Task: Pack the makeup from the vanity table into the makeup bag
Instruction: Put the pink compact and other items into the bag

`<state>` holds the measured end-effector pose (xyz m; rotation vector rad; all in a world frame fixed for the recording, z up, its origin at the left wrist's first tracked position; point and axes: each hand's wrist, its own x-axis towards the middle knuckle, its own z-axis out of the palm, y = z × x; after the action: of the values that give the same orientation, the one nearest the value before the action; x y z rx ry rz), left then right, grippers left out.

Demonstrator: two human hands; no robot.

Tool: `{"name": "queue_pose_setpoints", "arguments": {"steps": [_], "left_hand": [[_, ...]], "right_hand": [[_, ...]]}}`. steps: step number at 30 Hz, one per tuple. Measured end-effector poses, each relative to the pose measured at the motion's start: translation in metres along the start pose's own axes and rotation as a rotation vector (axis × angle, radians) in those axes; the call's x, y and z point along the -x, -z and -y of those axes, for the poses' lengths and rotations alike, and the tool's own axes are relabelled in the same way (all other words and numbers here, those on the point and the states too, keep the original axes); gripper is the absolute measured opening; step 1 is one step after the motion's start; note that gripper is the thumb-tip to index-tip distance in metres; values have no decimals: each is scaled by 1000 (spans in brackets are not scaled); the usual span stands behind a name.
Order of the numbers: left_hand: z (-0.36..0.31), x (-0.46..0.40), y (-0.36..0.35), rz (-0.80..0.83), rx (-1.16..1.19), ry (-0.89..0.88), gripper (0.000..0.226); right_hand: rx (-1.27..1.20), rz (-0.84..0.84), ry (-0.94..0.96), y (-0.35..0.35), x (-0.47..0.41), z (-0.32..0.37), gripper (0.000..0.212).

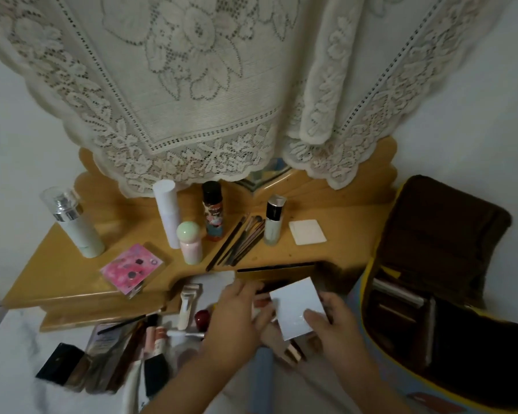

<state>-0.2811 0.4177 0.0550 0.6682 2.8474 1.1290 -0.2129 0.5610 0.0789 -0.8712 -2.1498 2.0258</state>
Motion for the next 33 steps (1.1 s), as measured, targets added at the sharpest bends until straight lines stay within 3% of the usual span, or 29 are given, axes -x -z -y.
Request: {"name": "queue_pose_setpoints", "arguments": {"steps": [2, 6, 9, 13, 20, 24, 29, 33], "left_hand": [[-1, -13, 15, -158, -31, 23, 19], [40, -34, 61, -309, -304, 241, 18], [86, -41, 92, -227, -524, 401, 29], [121, -47, 110, 64, -736, 506, 41], [140, -52, 126, 16, -329, 644, 50], [136, -46, 138, 11, -214, 661, 38], [108, -31, 158, -148, 33, 499, 21], [56, -9, 166, -110, 144, 336, 16]], "right_hand": [[20, -31, 6, 20, -2, 8, 23], [19, -77, -19, 53, -2, 15, 23], [-22, -46, -19, 66, -1, 17, 23], [-10, -24, -45, 58, -2, 14, 24], [-32, 26, -48, 23, 4, 12, 28], [-67, 26, -43, 7, 14, 12, 23], [-114, 31, -40, -4, 33, 12, 22], [-146, 15, -102, -5, 43, 5, 24]]}}
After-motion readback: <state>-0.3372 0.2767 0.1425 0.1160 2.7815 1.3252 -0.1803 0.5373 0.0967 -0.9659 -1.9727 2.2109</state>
